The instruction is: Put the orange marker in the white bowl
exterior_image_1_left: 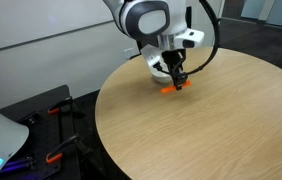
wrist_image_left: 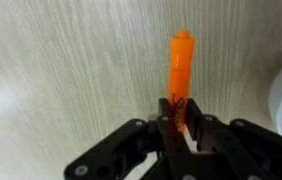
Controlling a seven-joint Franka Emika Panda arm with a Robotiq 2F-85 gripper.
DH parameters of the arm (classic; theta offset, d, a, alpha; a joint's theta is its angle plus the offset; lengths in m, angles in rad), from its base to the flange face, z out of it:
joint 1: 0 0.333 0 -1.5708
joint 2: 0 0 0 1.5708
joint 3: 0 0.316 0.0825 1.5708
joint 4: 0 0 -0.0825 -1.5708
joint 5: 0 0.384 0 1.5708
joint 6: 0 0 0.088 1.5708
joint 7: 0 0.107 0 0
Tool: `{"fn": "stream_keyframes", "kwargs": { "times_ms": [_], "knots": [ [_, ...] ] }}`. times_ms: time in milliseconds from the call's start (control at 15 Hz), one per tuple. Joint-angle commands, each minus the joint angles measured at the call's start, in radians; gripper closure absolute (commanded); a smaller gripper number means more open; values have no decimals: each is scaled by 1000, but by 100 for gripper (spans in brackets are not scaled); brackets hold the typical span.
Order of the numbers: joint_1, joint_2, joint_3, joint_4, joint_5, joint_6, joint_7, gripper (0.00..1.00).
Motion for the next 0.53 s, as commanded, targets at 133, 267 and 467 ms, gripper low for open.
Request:
{"fn": "stream_keyframes", "kwargs": {
  "times_ms": [133,267,467],
  "knots": [
    [179,-215,-143,-148,-197,14,220,95],
    [230,-247,-176,-149,-290,-2,311,95],
    [295,-260,-217,-121,-428,-34,482,95]
  ]
}}
